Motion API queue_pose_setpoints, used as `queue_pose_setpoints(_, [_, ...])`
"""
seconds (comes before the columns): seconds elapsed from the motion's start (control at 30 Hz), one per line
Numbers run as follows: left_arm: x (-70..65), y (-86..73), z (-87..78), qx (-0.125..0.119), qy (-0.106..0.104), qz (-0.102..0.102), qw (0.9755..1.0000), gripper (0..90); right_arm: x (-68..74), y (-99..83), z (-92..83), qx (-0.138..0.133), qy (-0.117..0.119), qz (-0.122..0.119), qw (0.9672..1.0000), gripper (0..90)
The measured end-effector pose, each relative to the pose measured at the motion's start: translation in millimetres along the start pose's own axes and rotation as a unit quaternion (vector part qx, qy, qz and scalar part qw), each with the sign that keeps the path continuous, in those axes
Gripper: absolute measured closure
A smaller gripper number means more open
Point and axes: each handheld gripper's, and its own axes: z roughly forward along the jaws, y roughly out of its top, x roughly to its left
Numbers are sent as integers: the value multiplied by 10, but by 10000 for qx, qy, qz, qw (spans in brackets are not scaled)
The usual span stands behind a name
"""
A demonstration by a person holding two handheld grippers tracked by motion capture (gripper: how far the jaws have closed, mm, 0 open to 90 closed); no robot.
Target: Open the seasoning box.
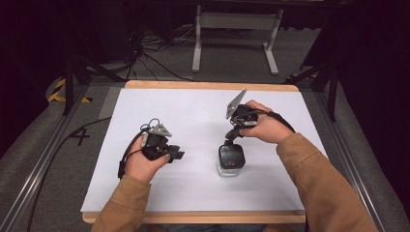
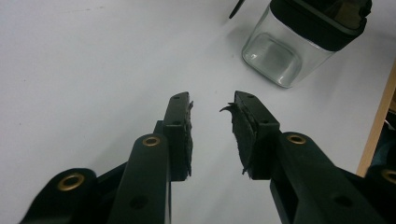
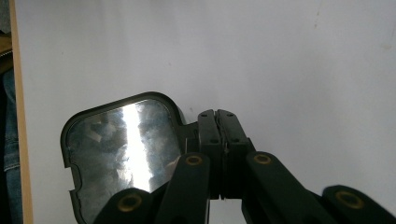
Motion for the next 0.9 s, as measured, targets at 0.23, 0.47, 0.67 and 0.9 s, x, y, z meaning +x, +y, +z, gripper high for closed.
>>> queue_pose_setpoints(0.23, [-24, 8, 18, 28, -29, 38, 10000, 675, -15, 20, 5, 80, 79, 131, 9999, 900])
queue_pose_setpoints(0.47, [-73, 34, 52, 41, -119, 122, 9998, 676, -20, 33, 12, 108, 63, 120, 9999, 900])
queue_pose_setpoints(0.67, [-103, 48, 79, 48, -170, 134, 9998, 677, -25, 31, 13, 108, 65, 148, 9998, 900])
queue_pose_setpoints(0.9, [-151, 70, 108, 67, -236, 187, 9995, 681, -31, 31, 19, 96, 72, 185, 9998, 900])
